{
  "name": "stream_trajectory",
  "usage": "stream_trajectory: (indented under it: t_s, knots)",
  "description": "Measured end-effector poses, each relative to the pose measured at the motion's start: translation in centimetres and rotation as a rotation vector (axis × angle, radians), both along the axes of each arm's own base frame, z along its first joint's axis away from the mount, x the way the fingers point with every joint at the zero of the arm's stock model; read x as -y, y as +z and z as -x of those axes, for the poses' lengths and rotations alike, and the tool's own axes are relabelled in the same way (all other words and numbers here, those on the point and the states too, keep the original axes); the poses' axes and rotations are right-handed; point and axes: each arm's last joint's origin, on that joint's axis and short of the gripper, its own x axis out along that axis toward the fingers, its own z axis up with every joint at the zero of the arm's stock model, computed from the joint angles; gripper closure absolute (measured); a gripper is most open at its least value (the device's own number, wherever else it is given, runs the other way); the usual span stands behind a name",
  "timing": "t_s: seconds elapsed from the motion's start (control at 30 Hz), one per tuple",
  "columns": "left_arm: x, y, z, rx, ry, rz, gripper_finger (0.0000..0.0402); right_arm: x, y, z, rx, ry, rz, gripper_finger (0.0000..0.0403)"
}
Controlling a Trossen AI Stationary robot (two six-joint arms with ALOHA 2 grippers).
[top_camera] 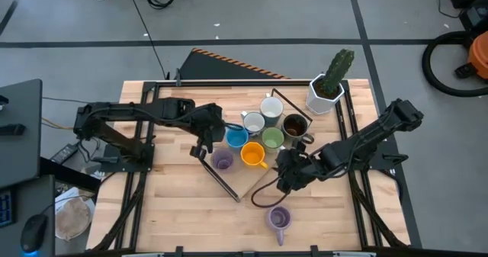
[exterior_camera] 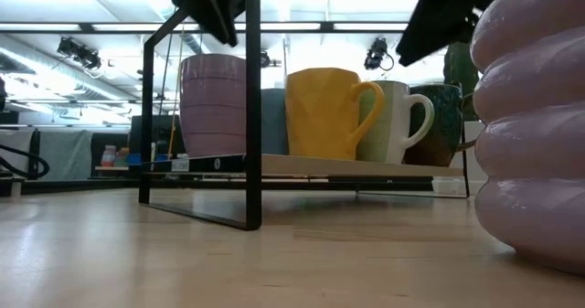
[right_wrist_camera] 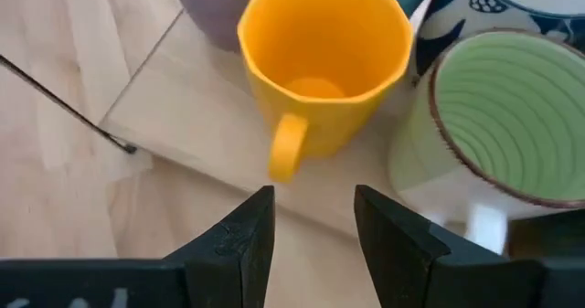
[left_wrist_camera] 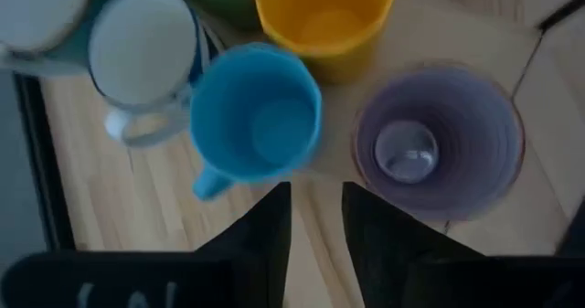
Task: Place coffee mugs
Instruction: Put the violet mug on the shelf
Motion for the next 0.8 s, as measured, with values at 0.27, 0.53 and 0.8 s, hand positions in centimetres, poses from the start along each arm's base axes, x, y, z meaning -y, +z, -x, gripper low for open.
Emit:
stream_trajectory:
  t_s: [0.27,0.53,0.8]
  knots:
    - [-0.5,-1.1,1.4,0.026,0.045,0.008,0.0321,-3.0,0.8,-1.0,-0.079,0.007,-0.093,0.0245]
    - [-0.5,0.0,3.3,0.115,0.151,0.054,0.0328,-7.2,2.2,-2.8,-0.210,-0.031,-0.088,0.0245]
    - [-0.6,1.2,4.5,0.185,0.343,0.204,0.0328,-10.2,2.1,-5.5,-0.335,-0.047,-0.227,0.0245]
